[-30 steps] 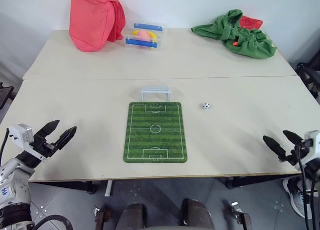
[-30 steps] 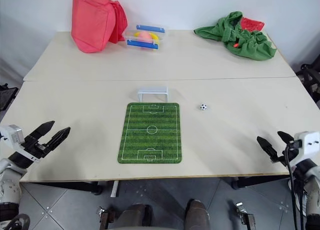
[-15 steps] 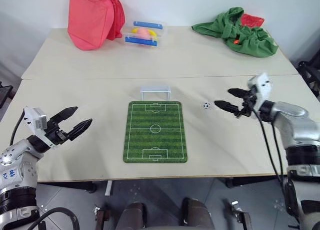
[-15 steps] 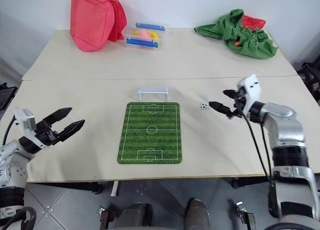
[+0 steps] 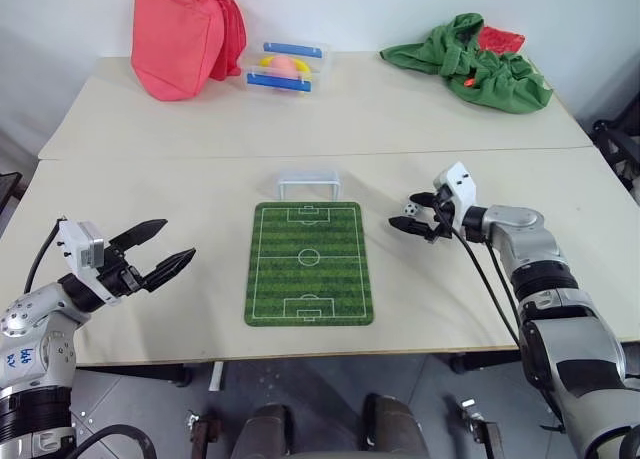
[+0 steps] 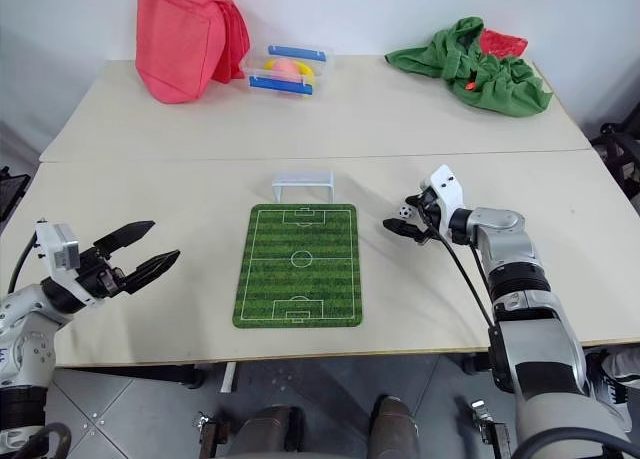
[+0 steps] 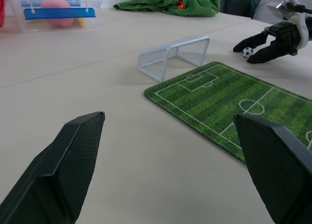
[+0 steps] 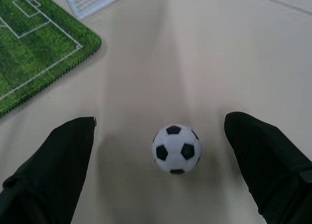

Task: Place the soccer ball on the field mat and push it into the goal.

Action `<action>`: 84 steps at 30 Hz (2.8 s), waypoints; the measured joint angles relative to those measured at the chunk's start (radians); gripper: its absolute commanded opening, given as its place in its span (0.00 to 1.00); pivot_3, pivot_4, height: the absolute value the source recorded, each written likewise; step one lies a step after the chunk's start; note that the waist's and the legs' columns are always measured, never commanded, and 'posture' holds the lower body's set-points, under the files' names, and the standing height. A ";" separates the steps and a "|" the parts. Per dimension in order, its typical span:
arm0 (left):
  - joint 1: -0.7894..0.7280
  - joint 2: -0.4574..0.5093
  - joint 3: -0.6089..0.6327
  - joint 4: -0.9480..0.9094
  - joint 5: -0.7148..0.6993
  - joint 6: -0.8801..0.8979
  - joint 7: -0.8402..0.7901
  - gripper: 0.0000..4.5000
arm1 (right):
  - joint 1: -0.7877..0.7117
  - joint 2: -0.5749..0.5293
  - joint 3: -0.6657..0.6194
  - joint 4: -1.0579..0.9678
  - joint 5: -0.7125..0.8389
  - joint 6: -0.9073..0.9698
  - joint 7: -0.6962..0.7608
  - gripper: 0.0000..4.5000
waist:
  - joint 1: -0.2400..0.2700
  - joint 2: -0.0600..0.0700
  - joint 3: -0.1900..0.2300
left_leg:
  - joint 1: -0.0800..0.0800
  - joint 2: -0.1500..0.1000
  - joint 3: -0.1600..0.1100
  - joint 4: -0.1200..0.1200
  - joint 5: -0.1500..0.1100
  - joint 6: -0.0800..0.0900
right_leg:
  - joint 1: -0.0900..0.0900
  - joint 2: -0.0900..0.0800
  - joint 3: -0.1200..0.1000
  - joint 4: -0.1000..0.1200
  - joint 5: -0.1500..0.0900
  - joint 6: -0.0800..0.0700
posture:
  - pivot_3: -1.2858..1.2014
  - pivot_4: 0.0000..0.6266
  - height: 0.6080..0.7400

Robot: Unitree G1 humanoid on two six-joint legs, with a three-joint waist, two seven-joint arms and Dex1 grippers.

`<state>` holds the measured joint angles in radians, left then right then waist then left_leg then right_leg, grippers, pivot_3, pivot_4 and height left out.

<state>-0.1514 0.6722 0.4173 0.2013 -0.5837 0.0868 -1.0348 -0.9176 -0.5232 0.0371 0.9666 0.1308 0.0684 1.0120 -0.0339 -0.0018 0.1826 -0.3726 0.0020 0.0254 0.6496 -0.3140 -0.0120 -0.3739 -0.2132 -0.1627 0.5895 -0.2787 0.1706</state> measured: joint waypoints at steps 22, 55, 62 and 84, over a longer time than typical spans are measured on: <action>0.052 0.002 0.004 -0.034 -0.011 0.001 -0.088 1.00 | 0.109 -0.014 0.038 -0.572 0.071 0.190 0.199 0.19 | 0.001 0.001 0.000 | 0.001 0.001 0.001 0.000 0.000 0.000 | -0.001 0.001 0.002 0.001 0.000 0.000 | 0.52 0.24 1.00; 0.204 -0.011 -0.041 -0.115 -0.010 -0.089 -0.236 1.00 | 0.190 0.195 0.466 -0.713 -0.054 0.127 0.318 0.19 | 0.004 0.000 0.000 | 0.002 0.012 0.004 0.003 -0.004 -0.006 | -0.002 0.012 0.004 0.001 0.001 -0.002 | 0.52 0.24 1.00; 0.199 -0.018 -0.044 -0.115 -0.006 -0.094 -0.216 1.00 | 0.190 0.202 0.466 -0.703 -0.060 0.114 0.306 0.19 | 0.004 0.000 0.000 | 0.002 0.012 0.005 0.004 -0.004 -0.006 | -0.002 0.012 0.005 0.001 0.001 -0.002 | 0.52 0.24 1.00; 0.158 -0.021 -0.045 -0.111 -0.001 -0.095 -0.198 1.00 | 0.201 0.204 0.465 -0.721 -0.053 0.137 0.323 0.35 | 0.003 0.000 0.000 | 0.002 0.013 0.005 0.004 -0.004 -0.006 | -0.003 0.012 0.005 0.001 0.001 -0.002 | 0.52 0.24 1.00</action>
<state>0.0067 0.6514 0.3724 0.0900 -0.5847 -0.0080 -1.2333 -0.7164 -0.3189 0.5020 0.2455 0.0776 0.2049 1.3350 -0.0304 -0.0017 0.1826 -0.3703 0.0147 0.0306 0.6531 -0.3177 -0.0179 -0.3765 -0.2009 -0.1577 0.5908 -0.2778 0.1681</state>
